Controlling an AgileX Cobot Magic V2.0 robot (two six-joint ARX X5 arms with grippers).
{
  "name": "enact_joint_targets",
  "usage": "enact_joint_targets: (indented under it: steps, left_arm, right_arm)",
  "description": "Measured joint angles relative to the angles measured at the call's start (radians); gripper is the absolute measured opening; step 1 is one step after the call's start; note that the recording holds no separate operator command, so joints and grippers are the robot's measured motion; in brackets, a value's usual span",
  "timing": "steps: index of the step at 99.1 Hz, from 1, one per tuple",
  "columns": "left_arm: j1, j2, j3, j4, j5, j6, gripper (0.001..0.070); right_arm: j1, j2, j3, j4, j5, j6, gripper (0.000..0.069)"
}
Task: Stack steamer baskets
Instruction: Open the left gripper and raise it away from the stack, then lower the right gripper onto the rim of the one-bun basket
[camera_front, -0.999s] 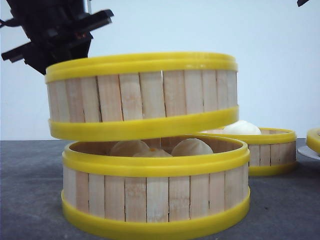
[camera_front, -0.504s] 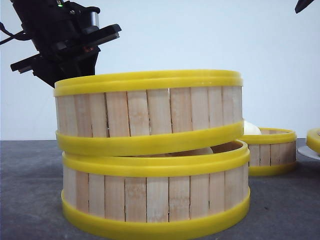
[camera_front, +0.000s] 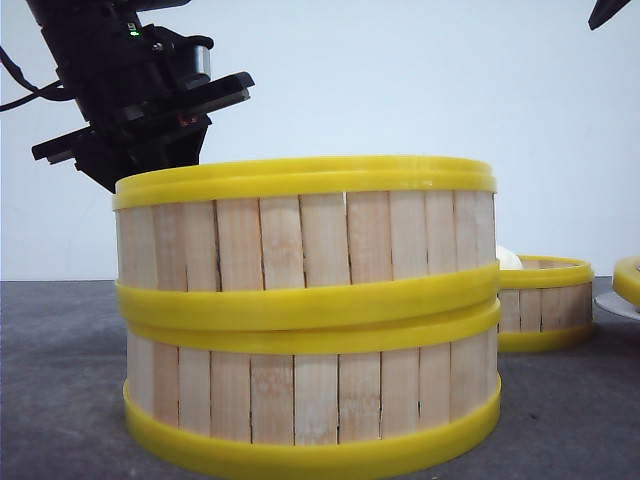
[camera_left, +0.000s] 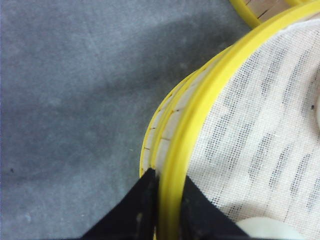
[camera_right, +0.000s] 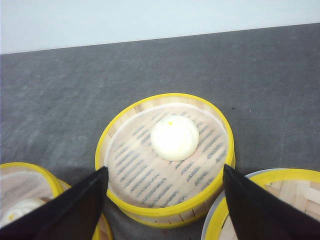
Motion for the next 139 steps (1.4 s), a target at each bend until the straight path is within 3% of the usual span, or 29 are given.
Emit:
enact_joint_targets:
  steps: [26, 45, 76, 87, 110, 139]
  left_arm:
    - [0.0, 0.003, 0.0, 0.011, 0.0, -0.001, 0.0043]
    - [-0.001, 0.004, 0.0, 0.019, 0.003, -0.004, 0.0203]
    - [-0.001, 0.004, 0.0, 0.016, 0.003, -0.007, 0.0238]
    - [-0.001, -0.008, 0.0, 0.019, -0.024, -0.007, 0.0302]
    - [0.001, -0.177, 0.0, 0.069, -0.078, -0.007, 0.0358]
    - [0.008, -0.406, 0.0, 0.106, -0.08, -0.007, 0.036]
  right_arm:
    - [0.0, 0.0, 0.0, 0.0, 0.0, 0.0, 0.0452]
    - [0.0, 0.0, 0.0, 0.0, 0.0, 0.0, 0.0452]
    - [0.0, 0.0, 0.0, -0.002, 0.0, 0.0, 0.0452]
    - [0.0, 0.0, 0.0, -0.002, 0.0, 0.0, 0.0452]
    - [0.0, 0.01, 0.0, -0.003, 0.0, 0.0, 0.0452]
    - [0.0, 0.062, 0.0, -0.011, 0.001, 0.0, 0.0452]
